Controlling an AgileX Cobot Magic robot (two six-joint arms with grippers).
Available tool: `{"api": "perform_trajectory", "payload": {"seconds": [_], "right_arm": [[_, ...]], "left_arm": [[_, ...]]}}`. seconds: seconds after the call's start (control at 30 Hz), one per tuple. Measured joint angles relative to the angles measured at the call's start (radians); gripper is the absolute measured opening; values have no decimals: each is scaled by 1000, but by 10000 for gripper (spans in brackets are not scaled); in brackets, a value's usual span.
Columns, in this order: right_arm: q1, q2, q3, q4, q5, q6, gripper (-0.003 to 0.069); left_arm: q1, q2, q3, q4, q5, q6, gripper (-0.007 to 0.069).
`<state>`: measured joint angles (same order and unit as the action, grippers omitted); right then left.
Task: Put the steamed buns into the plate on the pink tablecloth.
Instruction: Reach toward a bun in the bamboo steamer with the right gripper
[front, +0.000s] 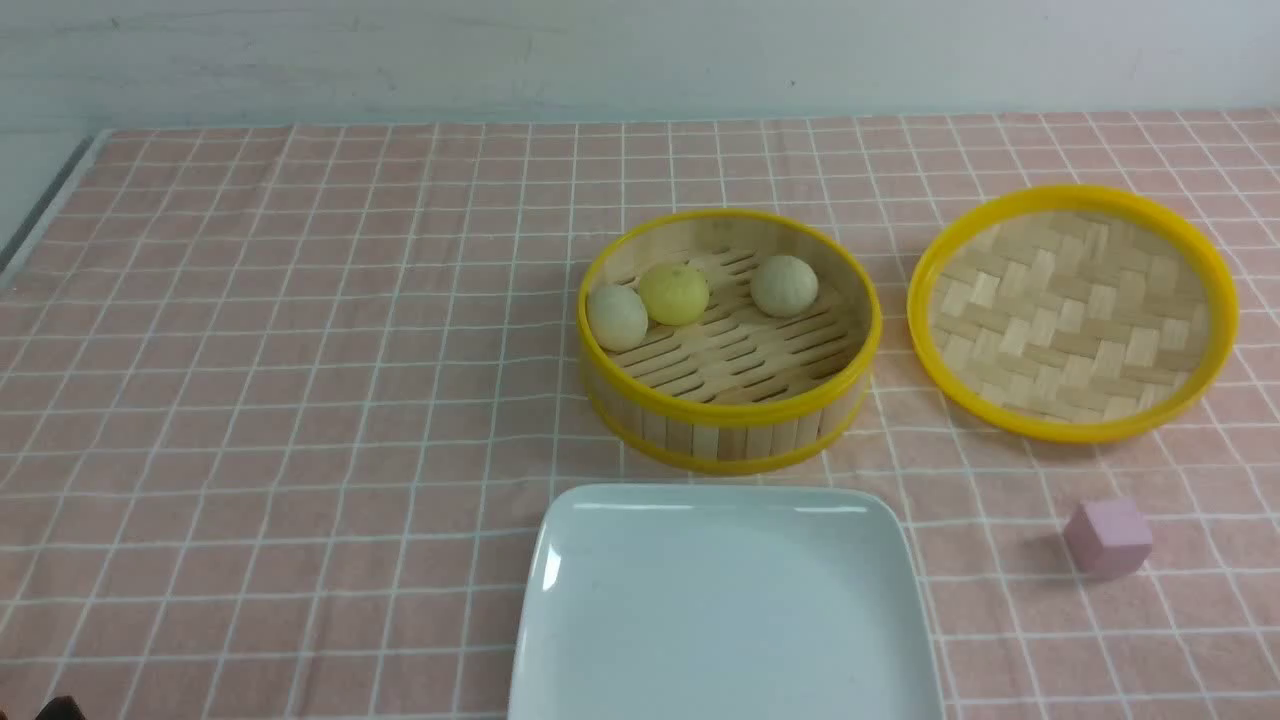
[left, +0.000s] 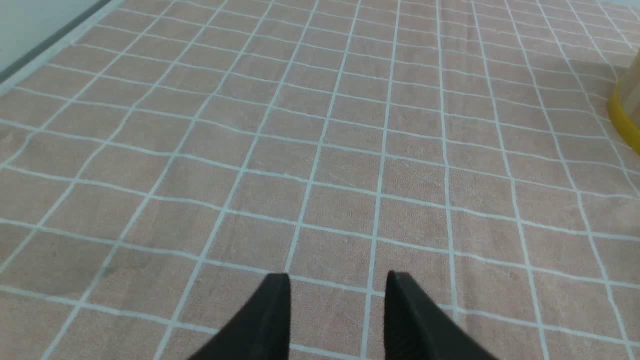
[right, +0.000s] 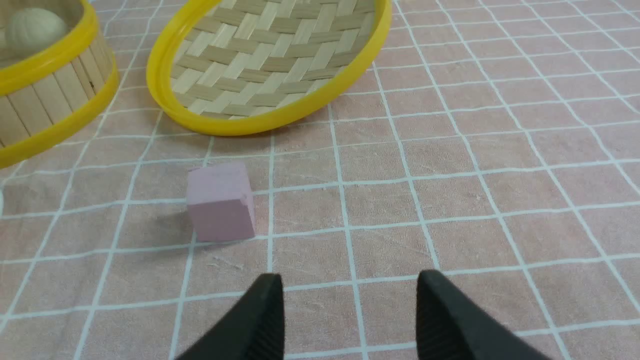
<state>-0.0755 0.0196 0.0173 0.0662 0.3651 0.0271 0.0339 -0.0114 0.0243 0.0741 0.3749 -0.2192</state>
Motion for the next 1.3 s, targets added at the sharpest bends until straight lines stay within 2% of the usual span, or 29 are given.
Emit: {"api": "perform_trajectory", "payload": {"seconds": [1.3], "right_arm": [[0, 0, 0, -3, -10, 8, 369]], "left_arm": [[0, 0, 0, -13, -3, -20, 292]]}}
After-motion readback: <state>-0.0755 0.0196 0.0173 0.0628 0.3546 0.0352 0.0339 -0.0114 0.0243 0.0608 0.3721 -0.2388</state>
